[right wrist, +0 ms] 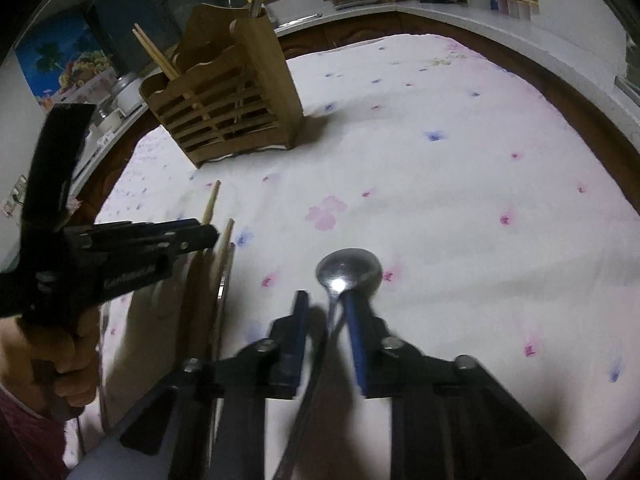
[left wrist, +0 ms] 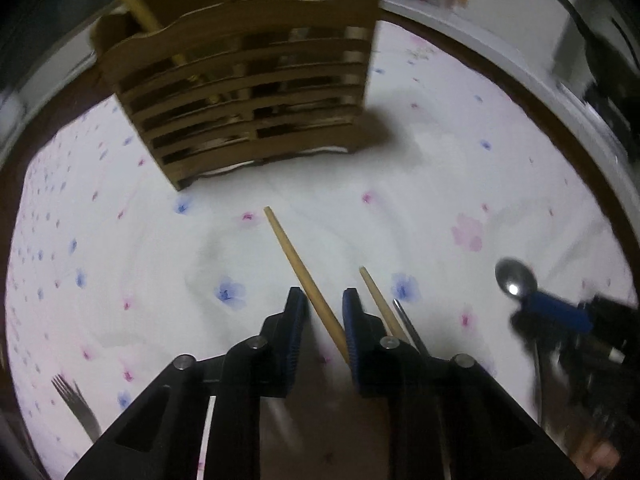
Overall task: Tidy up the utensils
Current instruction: 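Close the left gripper on a wooden chopstick while the right gripper grasps the metal spoon handle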
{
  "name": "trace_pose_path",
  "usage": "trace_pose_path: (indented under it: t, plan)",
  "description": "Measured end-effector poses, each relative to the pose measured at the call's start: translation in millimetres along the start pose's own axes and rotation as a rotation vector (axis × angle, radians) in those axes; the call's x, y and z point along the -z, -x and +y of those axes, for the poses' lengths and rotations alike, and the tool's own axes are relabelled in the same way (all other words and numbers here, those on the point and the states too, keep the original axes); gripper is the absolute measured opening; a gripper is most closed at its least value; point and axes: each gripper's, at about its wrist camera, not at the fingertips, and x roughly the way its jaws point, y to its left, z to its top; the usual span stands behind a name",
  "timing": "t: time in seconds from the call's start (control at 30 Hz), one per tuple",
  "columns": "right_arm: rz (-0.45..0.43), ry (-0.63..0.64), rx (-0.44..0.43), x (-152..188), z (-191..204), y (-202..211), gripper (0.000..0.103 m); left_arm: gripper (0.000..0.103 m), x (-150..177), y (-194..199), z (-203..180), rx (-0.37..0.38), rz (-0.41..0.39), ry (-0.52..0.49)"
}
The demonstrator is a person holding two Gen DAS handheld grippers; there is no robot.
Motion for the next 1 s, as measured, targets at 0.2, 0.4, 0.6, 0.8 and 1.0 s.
trace_pose_path:
  t: [0.2, 0.4, 0.6, 0.8, 1.0]
  plan:
    - [0.005, -0.042, -0.044, 1.4, -9.7, 4.0, 0.004, 0.008, 0.9, -2.0, 0.4, 0.007, -0.001, -0.021]
    - [-0.02, -0.033, -0.067, 6.8, -4.2, 19.1, 0.004, 0.005, 11.6, 16.1, 11.3, 0.06, -0.008, 0.03]
    - [-0.055, -0.029, -0.083, 8.0, -1.9, 36.5, 0.004, 0.005, 39.8, 61.8, 23.9, 0.108, -0.114, 0.105]
    - [-0.092, -0.015, -0.1, 8.3, 6.8, 54.6, 0.004, 0.005, 70.1, 121.2, 40.5, 0.188, -0.249, 0.224]
    - [-0.127, 0.011, -0.114, 10.7, 17.0, 73.5, 0.004, 0.005, 106.0, 165.9, 59.3, 0.228, -0.348, 0.317]
